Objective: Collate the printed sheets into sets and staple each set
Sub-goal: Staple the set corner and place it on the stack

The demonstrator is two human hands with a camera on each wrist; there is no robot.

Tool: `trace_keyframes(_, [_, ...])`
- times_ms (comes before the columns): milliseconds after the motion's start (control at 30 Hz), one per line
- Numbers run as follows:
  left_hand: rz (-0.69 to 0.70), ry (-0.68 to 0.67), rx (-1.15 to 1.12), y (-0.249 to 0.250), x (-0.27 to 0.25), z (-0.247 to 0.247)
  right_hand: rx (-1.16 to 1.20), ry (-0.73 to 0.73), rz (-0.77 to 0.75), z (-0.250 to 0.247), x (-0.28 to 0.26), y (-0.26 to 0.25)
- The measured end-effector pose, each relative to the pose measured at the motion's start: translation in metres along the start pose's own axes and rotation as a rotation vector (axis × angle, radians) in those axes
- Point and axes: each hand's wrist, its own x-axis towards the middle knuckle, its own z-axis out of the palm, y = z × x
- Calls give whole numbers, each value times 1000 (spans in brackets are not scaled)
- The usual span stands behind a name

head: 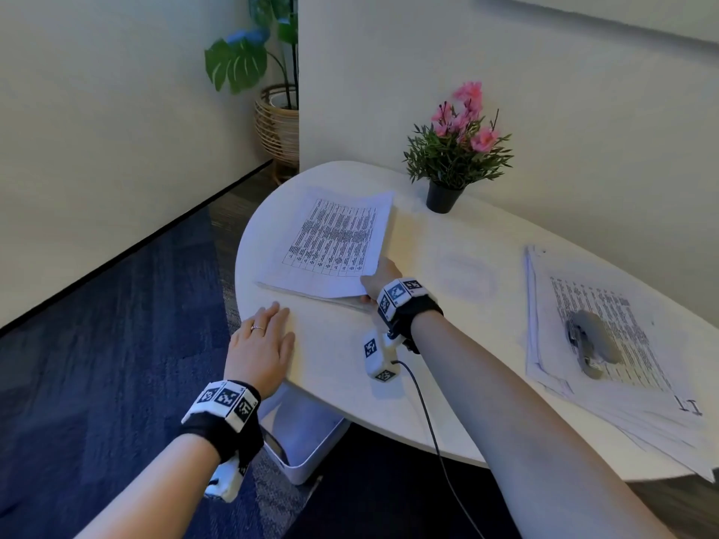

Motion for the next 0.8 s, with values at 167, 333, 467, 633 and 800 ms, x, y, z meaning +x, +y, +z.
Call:
trace_keyframes(167, [-11, -4, 3, 2, -1, 0, -165, 4, 30, 1, 7, 13])
trace_keyframes(333, [-17, 0, 5, 1, -1, 1, -258, 46, 31, -20, 2, 25])
trace_keyframes(467, [-7, 28, 6, -3, 0, 4, -213, 91, -4, -65, -15, 53])
trace_keyframes(633, [-42, 70, -12, -1, -1, 9, -268, 288, 89, -149, -41, 122])
trace_keyframes(800, [-100, 82, -40, 8, -3, 10, -466, 550, 276, -213, -66, 199])
